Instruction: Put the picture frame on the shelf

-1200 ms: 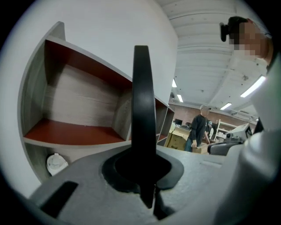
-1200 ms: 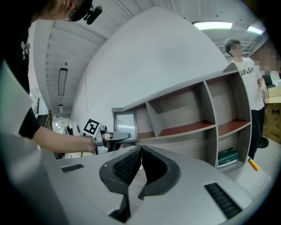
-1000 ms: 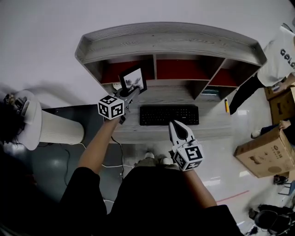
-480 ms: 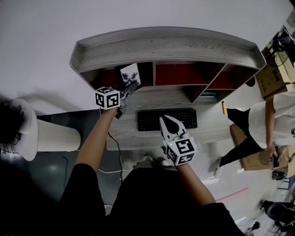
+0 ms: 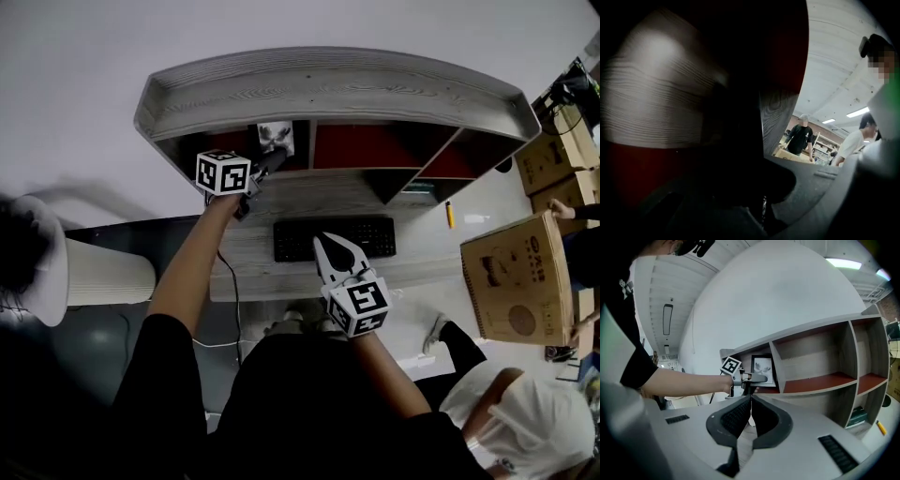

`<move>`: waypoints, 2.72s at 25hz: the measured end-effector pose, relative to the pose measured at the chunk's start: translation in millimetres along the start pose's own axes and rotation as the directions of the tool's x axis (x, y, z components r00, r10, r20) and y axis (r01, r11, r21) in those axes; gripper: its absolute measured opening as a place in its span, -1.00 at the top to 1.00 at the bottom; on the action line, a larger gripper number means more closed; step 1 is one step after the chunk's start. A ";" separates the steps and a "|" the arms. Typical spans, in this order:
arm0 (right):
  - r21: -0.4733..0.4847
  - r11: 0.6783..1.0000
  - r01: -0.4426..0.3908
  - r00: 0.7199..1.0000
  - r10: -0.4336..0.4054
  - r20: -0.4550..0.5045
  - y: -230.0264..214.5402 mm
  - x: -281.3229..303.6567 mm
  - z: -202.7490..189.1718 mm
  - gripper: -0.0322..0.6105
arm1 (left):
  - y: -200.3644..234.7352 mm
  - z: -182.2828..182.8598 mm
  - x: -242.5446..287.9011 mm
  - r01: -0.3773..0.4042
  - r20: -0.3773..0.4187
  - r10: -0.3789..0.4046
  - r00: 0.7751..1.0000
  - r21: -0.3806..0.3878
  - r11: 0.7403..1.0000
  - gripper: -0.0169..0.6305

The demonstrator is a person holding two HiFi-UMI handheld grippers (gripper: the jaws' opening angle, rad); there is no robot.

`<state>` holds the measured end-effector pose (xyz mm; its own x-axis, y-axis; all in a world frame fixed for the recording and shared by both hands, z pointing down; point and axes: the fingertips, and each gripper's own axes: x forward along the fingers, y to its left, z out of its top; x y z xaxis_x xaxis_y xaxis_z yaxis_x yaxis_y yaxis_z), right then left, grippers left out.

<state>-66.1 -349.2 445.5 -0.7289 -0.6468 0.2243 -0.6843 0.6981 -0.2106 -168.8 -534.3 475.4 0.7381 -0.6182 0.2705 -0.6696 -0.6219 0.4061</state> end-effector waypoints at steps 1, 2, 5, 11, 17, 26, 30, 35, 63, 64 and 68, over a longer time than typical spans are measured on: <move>-0.006 1.000 -0.004 1.000 0.004 0.002 1.7 1.3 0.7 0.86 | -1.6 -0.2 3.0 0.002 -0.011 -0.002 1.000 0.001 1.000 0.87; -0.012 1.000 -0.011 1.000 0.011 0.006 4.2 2.7 2.2 0.86 | -2.5 -1.2 5.8 0.003 -0.024 -0.003 1.000 -0.004 1.000 0.87; -0.037 0.999 -0.026 1.000 0.026 0.013 12.3 5.3 6.4 0.86 | 0.3 -4.5 12.8 -0.018 -0.088 0.017 0.996 -0.005 1.000 0.87; -0.096 0.995 -0.038 0.999 0.038 0.005 25.2 2.7 6.7 0.86 | 10.8 -4.9 22.4 -0.095 -0.175 0.106 0.979 0.071 0.993 0.78; -0.099 0.994 -0.035 0.999 0.035 -0.003 23.7 1.0 3.6 0.86 | 24.3 -1.7 24.3 -0.146 -0.185 0.160 0.970 0.085 0.986 0.65; -0.094 0.995 -0.033 0.999 0.031 -0.015 22.9 -1.5 -2.0 0.86 | 52.1 3.8 23.2 -0.249 -0.195 0.274 0.942 0.143 0.958 0.23; -0.087 0.996 -0.024 1.000 0.022 -0.015 18.9 -2.5 -2.0 0.86 | 60.5 7.0 25.2 -0.284 -0.195 0.317 0.928 0.178 0.942 0.10; -0.089 0.996 -0.018 1.000 0.016 -0.020 18.2 -3.9 -3.8 0.86 | 67.7 12.0 25.9 -0.299 -0.183 0.339 0.923 0.214 0.930 -0.06; -0.068 0.998 -0.015 1.000 0.014 -0.006 19.2 -7.8 -3.9 0.86 | 61.0 8.3 -23.0 -0.360 -0.090 0.381 0.920 0.186 0.914 -0.14; -0.068 0.998 -0.008 1.000 0.008 -0.002 15.8 -9.6 -3.2 0.86 | 55.8 6.5 -27.0 -0.359 -0.082 0.378 0.922 0.181 0.916 -0.14; -0.070 0.997 0.023 1.000 -0.022 0.011 0.0 -17.6 0.1 0.86 | 32.6 -11.7 -45.4 -0.359 -0.067 0.375 0.925 0.176 0.917 -0.14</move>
<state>-53.3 -337.9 441.4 -0.7136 -0.6655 0.2188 -0.6979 0.7027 -0.1384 -223.1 -520.9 486.6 0.4370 -0.7727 0.4605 -0.8933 -0.4327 0.1216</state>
